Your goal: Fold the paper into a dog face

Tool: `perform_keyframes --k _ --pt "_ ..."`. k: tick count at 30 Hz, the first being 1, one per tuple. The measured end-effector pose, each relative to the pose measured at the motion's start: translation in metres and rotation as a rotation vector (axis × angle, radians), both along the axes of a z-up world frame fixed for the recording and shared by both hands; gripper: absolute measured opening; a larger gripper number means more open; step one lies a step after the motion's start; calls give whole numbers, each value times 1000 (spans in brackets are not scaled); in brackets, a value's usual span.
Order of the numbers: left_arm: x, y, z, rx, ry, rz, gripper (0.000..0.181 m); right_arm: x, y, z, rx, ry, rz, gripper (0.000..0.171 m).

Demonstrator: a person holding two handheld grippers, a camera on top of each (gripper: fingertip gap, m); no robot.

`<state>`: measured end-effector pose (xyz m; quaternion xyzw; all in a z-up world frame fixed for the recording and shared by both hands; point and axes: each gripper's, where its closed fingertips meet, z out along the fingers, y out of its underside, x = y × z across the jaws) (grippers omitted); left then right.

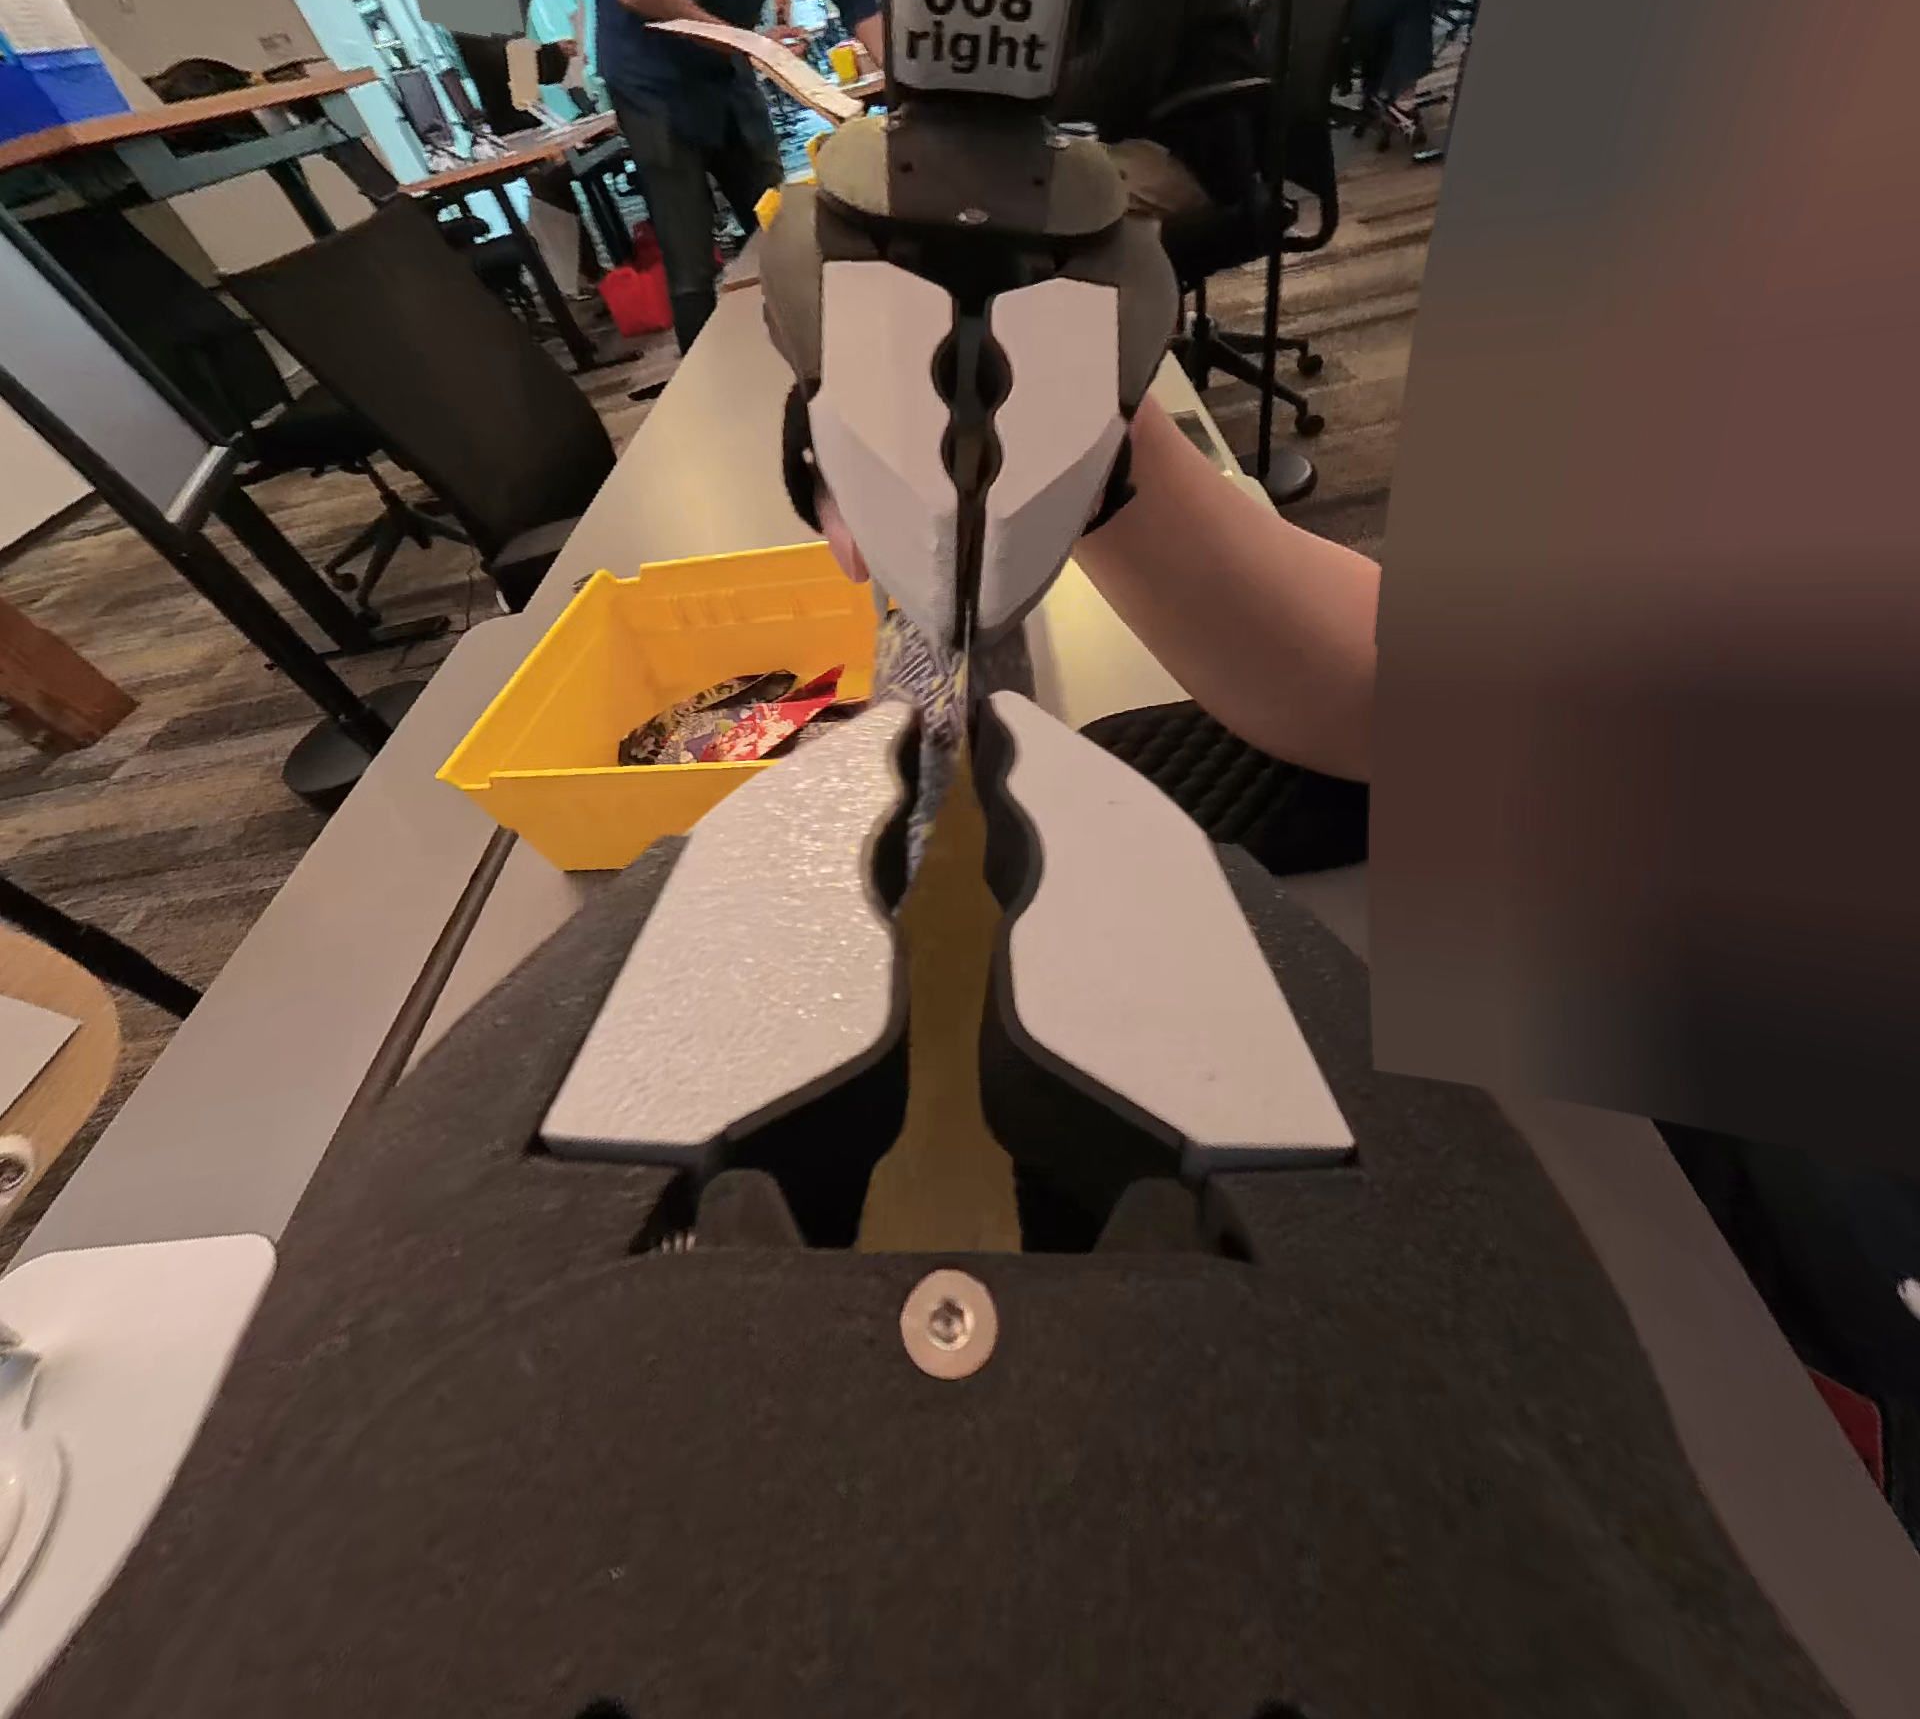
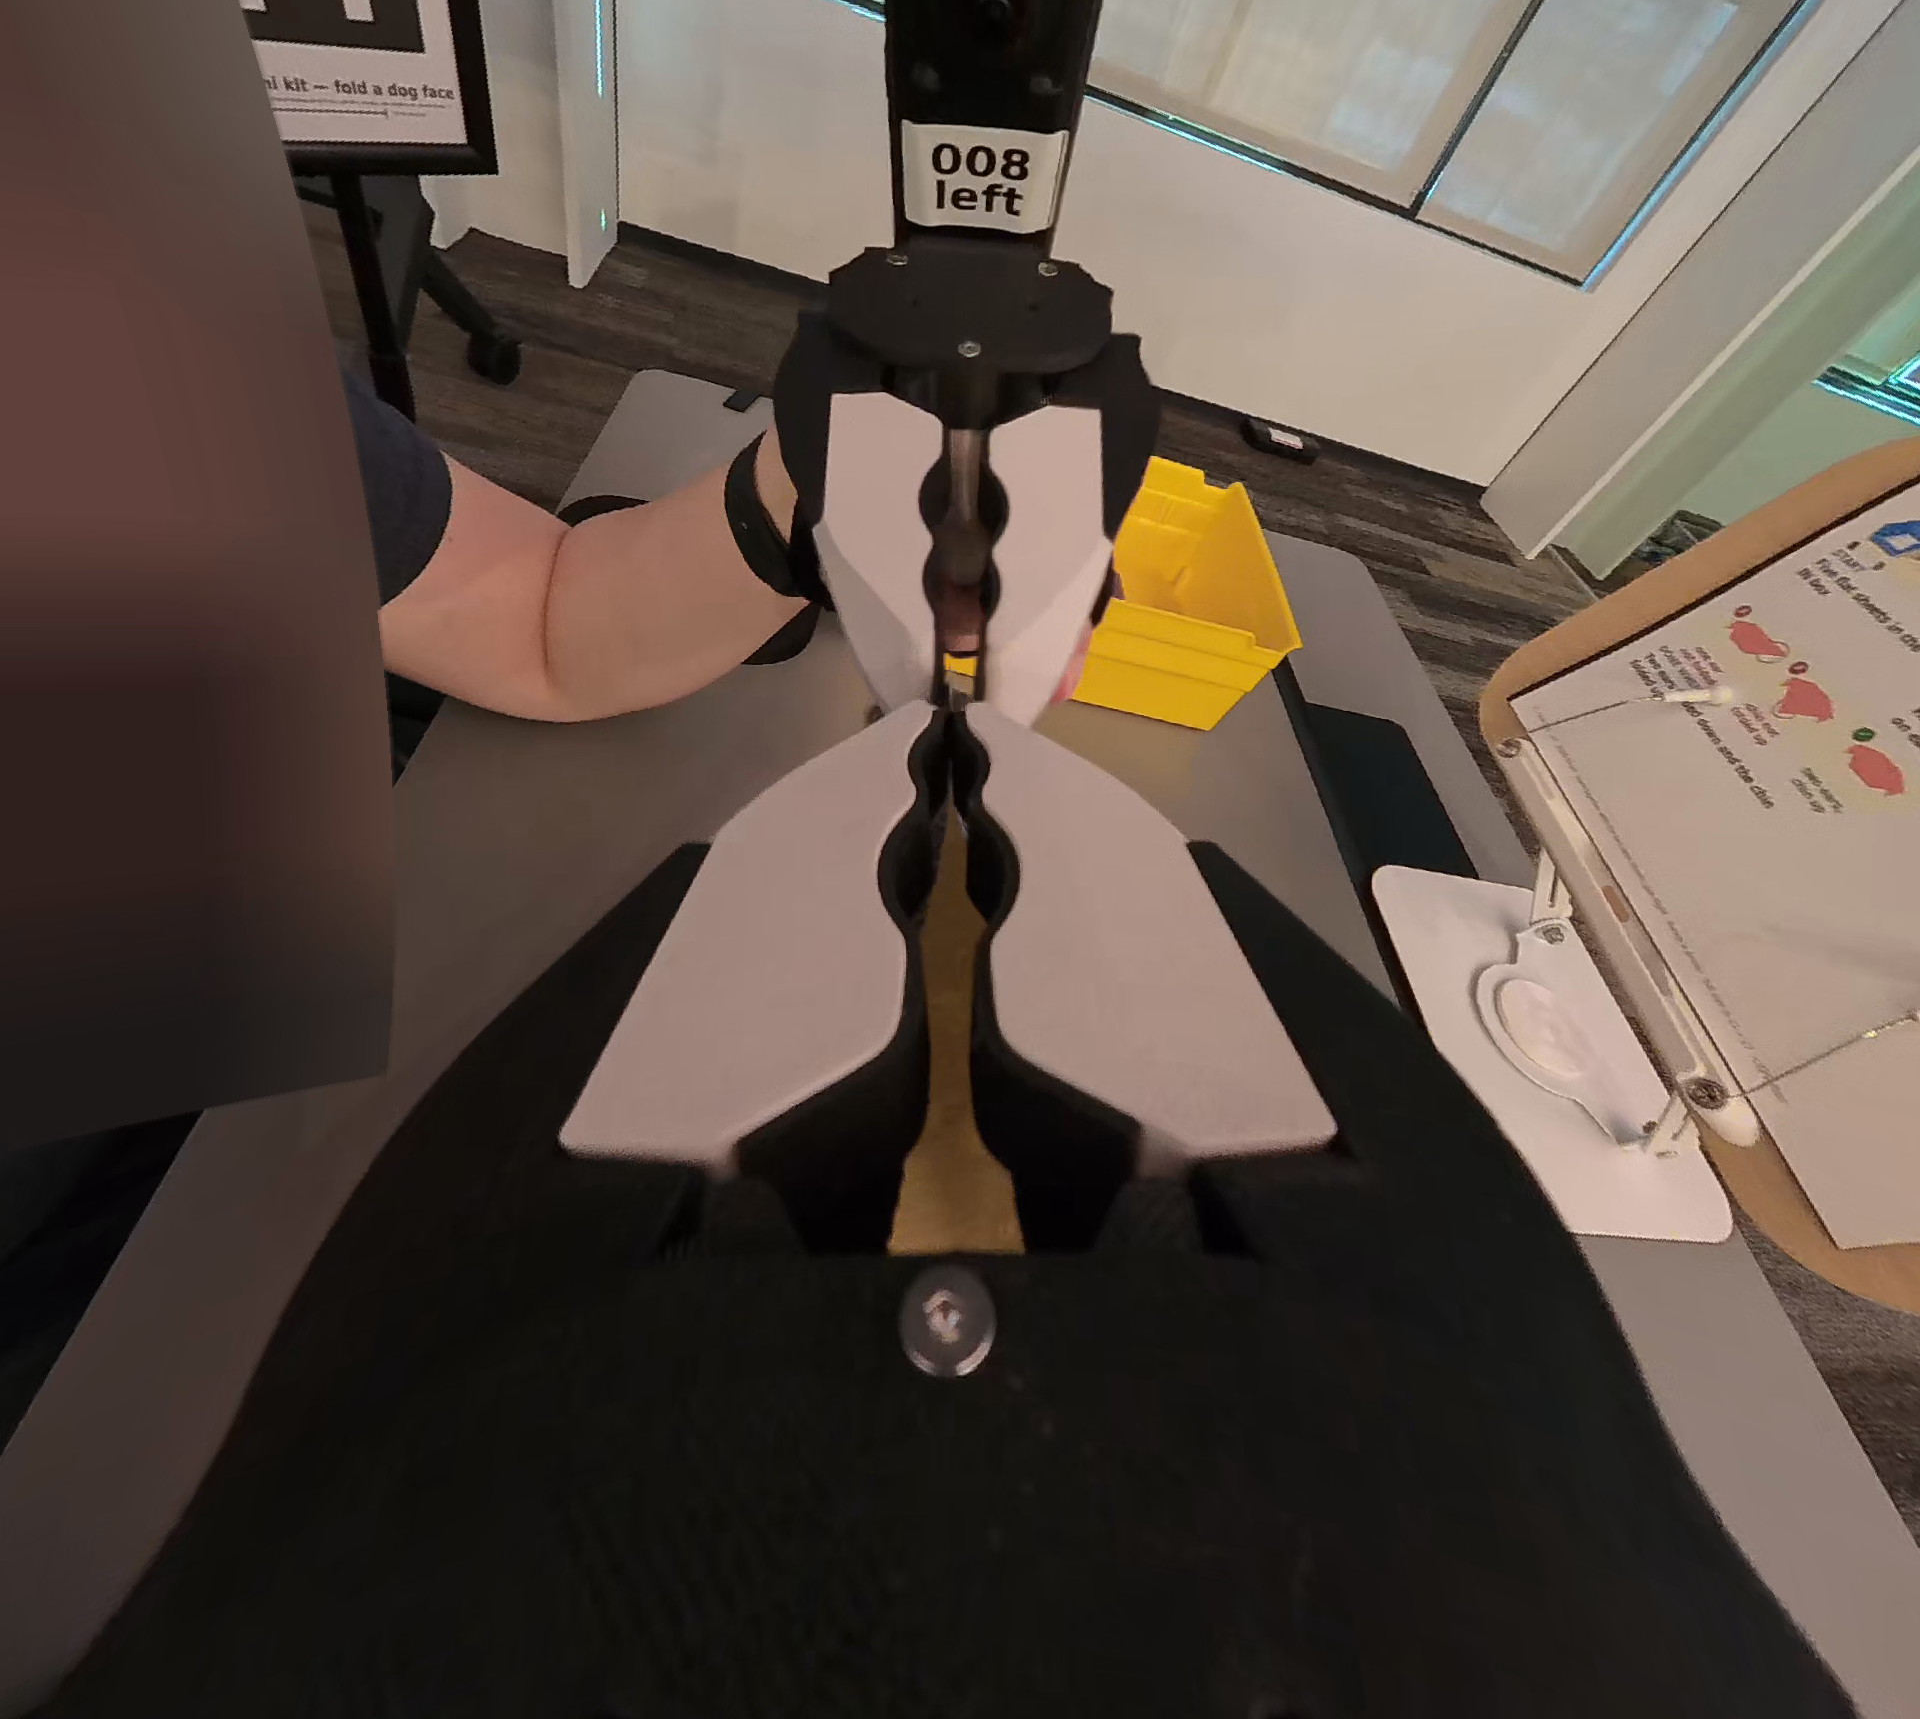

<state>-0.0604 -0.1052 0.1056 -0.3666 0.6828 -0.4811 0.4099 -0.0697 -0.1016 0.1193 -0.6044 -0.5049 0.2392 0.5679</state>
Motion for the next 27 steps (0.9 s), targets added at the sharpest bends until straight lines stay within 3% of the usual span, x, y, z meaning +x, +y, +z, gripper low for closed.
perform_keyframes --k 2,14,27 --pt "-1 -2 -1 9 9 -14 0 -1 -1 -1 -4 0 10 1" --pt "-3 -1 5 17 -11 8 0 0 -3 11 30 61 1 12" --pt "-1 -2 7 50 -29 49 0 -7 -1 8 21 55 0 1"
